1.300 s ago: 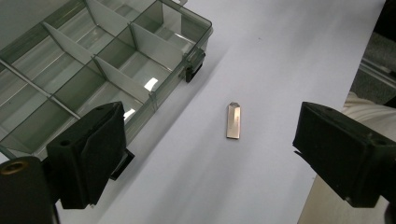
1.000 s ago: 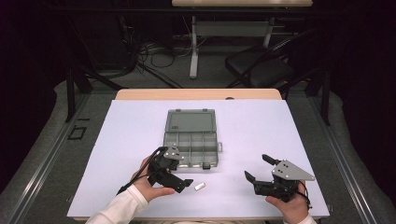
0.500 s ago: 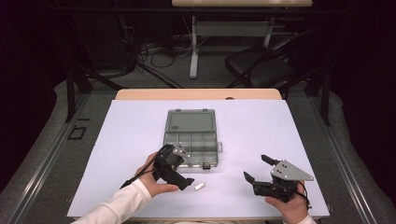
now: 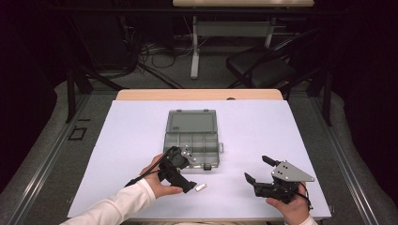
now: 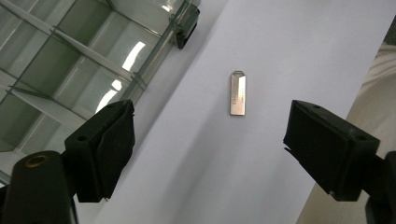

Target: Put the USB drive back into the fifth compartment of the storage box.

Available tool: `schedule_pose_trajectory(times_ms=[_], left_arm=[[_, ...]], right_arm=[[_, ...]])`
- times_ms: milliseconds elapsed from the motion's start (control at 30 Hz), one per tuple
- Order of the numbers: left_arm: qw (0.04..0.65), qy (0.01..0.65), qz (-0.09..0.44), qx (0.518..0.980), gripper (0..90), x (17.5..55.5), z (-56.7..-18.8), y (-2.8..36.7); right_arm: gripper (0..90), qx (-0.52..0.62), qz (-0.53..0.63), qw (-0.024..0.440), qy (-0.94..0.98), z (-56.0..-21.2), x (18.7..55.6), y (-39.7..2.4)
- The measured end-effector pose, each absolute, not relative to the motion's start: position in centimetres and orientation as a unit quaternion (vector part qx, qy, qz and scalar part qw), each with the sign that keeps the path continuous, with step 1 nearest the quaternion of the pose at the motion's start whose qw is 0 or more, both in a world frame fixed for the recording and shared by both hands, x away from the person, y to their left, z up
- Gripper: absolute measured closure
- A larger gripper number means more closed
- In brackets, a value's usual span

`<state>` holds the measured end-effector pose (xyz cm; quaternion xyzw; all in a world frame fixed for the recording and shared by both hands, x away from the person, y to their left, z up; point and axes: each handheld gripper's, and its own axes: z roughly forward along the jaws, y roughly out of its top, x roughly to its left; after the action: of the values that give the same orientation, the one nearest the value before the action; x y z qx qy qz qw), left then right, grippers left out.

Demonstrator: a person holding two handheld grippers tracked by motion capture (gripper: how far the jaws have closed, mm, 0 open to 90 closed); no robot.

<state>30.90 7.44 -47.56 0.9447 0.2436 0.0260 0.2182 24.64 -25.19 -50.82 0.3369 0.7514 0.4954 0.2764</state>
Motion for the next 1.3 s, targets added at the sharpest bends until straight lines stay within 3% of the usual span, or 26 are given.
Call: schedule_pose_trajectory(times_ms=[600,1300], left_arm=[[0.187,0.234,0.016,0.954,17.5,31.0,-48.9,5.8],[0.196,0.233,0.009,0.953,37.7,31.4,-49.7,5.2]], right_arm=[[15.8,0.334,0.492,0.276,0.755,-50.9,24.6,-25.1],[16.1,0.329,0.489,0.276,0.759,-51.0,24.6,-25.0]])
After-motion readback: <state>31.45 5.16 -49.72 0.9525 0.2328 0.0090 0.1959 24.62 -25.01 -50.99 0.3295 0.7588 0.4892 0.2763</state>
